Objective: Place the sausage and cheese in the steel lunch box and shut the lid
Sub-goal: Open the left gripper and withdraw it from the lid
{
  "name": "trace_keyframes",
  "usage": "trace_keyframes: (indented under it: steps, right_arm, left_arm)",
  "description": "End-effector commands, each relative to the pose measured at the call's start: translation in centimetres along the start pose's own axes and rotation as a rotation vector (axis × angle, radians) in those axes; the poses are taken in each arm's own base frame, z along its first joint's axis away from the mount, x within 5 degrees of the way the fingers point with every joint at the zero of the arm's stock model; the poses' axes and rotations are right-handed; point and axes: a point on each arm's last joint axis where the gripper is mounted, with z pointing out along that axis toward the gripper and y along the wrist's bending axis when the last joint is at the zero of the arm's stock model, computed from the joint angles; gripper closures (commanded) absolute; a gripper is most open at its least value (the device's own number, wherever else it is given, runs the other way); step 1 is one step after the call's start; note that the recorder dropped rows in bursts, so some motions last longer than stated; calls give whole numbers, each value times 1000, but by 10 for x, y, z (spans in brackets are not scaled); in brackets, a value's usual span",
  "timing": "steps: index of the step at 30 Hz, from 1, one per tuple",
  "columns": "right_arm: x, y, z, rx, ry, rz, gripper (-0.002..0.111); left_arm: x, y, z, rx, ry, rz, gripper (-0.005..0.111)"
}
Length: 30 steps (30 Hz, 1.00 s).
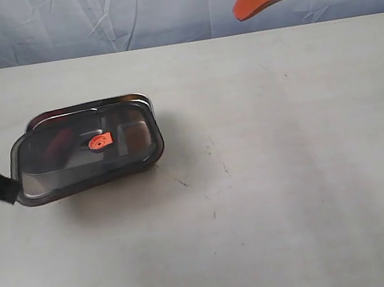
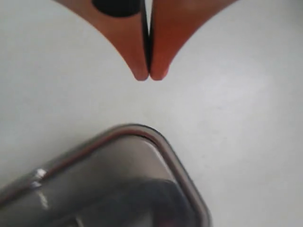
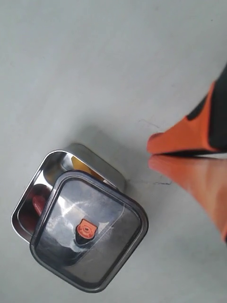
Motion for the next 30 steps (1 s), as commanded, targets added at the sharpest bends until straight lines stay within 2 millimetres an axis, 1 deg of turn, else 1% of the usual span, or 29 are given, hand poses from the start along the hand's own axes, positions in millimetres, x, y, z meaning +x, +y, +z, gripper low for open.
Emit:
trace_keyframes:
  steps: [1,6,10,15,19,24,30]
  right_arm:
    - [0,-2,-1,-6,-12,12,108]
    - [0,-1,-1,-8,-14,13,108]
    - [1,-1,-1,-17,-3,13,108]
    - [1,0,-1,-20,-1,13,108]
    - [1,0,-1,-20,-1,13,108]
    - [1,0,-1,-19,1,12,108]
    - [1,-1,-1,-17,3,11,108]
  left_arm:
    - [15,-15,0,163,145,16,107]
    - [10,-17,17,164,202,18,107]
    - [6,-23,41,199,299,-3,107]
    - [-7,-25,68,187,249,-9,107]
    - [-8,-27,83,181,296,-3,107]
    - [-12,-27,97,169,276,4,107]
    - [-15,-26,101,155,256,17,107]
